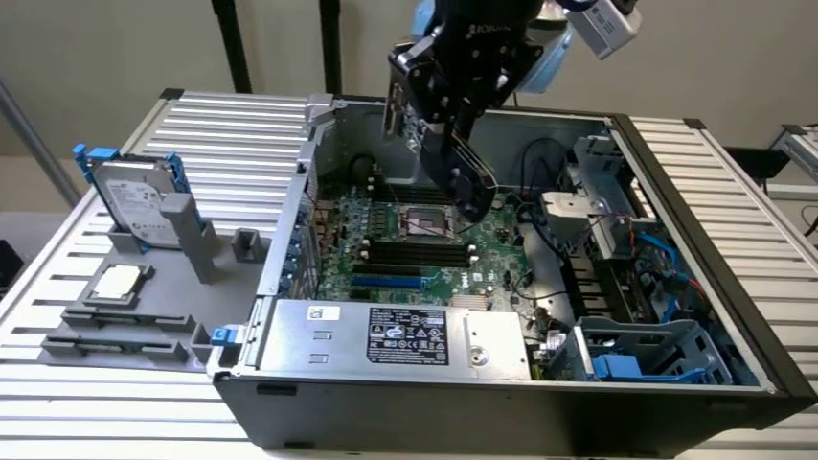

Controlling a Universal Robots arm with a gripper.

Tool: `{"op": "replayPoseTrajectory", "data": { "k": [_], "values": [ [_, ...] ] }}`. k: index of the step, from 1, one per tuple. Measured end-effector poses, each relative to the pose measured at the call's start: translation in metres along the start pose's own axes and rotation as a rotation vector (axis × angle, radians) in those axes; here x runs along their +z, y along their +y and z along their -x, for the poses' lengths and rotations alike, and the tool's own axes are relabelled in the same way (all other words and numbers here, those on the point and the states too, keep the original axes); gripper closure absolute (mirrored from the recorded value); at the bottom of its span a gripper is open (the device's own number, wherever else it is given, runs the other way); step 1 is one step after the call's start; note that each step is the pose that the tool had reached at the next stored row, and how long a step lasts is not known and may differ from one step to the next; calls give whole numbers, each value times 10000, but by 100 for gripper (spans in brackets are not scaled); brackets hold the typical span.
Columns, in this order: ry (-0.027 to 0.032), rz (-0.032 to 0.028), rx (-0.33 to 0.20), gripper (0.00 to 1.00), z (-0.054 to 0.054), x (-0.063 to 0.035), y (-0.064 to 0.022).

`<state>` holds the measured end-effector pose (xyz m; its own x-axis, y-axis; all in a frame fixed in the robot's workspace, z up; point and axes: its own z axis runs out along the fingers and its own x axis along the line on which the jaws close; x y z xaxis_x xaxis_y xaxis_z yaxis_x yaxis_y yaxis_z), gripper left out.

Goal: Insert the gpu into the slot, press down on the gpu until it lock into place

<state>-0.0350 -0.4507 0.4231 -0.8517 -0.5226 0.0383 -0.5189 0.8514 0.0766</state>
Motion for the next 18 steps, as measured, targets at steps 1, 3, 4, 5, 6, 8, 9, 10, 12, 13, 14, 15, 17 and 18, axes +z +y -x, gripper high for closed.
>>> {"op": "replayPoseTrajectory", "data": {
  "k": [1, 3, 4, 5, 6, 8, 9, 10, 12, 13, 14, 15, 17, 18],
  "values": [
    [14, -6, -178, 74, 0, 2, 0],
    [41, -21, -542, 74, 0, 7, 0],
    [55, -27, -721, 74, 0, 9, -1],
    [68, -35, -901, 74, 0, 11, -1],
    [82, -42, -1079, 74, 0, 13, -1],
    [109, -57, -1443, 74, 0, 16, -1],
    [123, -65, -1634, 74, 1, 18, -1],
    [137, -72, -1819, 74, 1, 19, -2],
    [159, -89, -2179, 74, 1, 22, -2],
    [169, -97, -2357, 74, 1, 24, -2],
    [178, -109, -2537, 74, 1, 26, -2],
    [186, -121, -2716, 74, 1, 27, -2],
    [209, -137, -3080, 74, 1, 30, -2],
    [224, -144, -3265, 74, 2, 31, -2]
  ]
}}
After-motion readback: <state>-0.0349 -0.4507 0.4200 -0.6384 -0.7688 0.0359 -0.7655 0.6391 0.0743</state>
